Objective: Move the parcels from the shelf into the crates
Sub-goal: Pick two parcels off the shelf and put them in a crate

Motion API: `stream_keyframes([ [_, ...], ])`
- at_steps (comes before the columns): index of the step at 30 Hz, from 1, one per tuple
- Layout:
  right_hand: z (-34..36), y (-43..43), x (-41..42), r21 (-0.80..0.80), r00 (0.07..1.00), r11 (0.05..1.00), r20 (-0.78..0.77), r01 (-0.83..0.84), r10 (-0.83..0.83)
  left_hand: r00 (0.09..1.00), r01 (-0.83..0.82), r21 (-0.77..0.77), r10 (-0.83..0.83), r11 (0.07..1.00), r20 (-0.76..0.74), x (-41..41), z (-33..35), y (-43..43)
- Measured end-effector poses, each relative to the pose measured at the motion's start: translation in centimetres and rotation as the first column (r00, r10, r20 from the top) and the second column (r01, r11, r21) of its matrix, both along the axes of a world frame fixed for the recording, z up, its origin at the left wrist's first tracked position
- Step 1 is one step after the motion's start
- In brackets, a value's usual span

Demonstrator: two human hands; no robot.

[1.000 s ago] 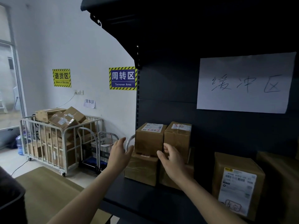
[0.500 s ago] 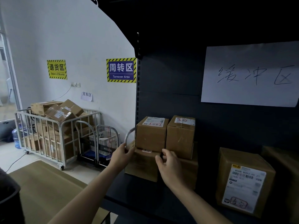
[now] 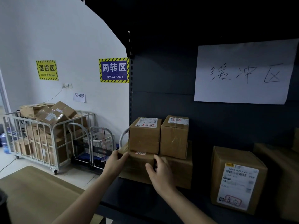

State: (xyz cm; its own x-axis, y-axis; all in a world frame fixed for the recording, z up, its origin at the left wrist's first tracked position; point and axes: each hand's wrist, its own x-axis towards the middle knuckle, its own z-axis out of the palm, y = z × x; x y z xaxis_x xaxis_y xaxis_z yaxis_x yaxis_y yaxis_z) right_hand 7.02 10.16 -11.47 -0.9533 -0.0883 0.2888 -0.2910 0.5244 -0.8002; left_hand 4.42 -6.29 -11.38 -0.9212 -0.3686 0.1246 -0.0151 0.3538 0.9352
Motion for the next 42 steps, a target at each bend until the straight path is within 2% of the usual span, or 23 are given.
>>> stream_keyframes([
  [5, -0.2, 0.0, 1.2, -0.001, 1.0, 1.0, -0.023, -0.013, 0.013, 1.0, -0.002, 0.003, 0.002, 1.0, -0.006, 1.1, 0.0, -0.3],
  [10, 1.3, 0.8, 1.2, -0.032, 0.997, 0.999, -0.08, 0.012, -0.014, 0.999, -0.049, -0.069, 0.048, 0.996, -0.021, 1.7, 1.2, -0.5],
  [15, 4.4, 1.0, -0.3, -0.091, 0.992, 0.994, -0.102, 0.059, -0.068, 0.986, -0.06, -0.056, 0.05, 0.997, -0.157, 1.0, 4.3, 0.5],
  [17, 4.9, 0.9, -0.7, -0.092, 0.996, 0.995, -0.072, 0.037, -0.044, 0.985, 0.005, -0.019, -0.008, 1.0, -0.171, 0.5, 5.3, 1.1],
  [21, 5.1, 0.4, -0.7, -0.1, 1.0, 0.995, -0.022, -0.001, -0.001, 0.982, 0.12, 0.151, -0.096, 0.981, -0.162, 0.1, 5.9, 2.1],
  [24, 5.3, 0.0, -0.2, -0.11, 0.999, 0.994, -0.047, -0.025, 0.02, 0.962, 0.109, 0.186, -0.057, 0.976, -0.266, 0.8, 6.3, 2.6],
  [28, 7.9, -0.3, 0.8, -0.175, 0.977, 0.982, -0.212, -0.077, 0.039, 0.885, 0.08, 0.187, 0.017, 0.979, -0.464, 1.9, 9.0, 2.9],
  [30, 9.8, 0.3, 1.2, -0.19, 0.957, 0.979, -0.289, -0.069, 0.011, 0.852, 0.102, 0.17, 0.002, 0.98, -0.523, 1.8, 10.6, 3.5],
  [34, 12.6, 3.1, 0.9, -0.195, 0.929, 0.981, -0.362, 0.0, -0.072, 0.842, 0.192, 0.118, -0.102, 0.974, -0.529, 0.8, 12.5, 6.3],
  [42, 13.0, 7.6, -0.4, -0.186, 0.96, 0.976, -0.232, 0.113, -0.155, 0.854, 0.254, 0.025, -0.212, 0.967, -0.475, -1.9, 12.3, 10.7],
])
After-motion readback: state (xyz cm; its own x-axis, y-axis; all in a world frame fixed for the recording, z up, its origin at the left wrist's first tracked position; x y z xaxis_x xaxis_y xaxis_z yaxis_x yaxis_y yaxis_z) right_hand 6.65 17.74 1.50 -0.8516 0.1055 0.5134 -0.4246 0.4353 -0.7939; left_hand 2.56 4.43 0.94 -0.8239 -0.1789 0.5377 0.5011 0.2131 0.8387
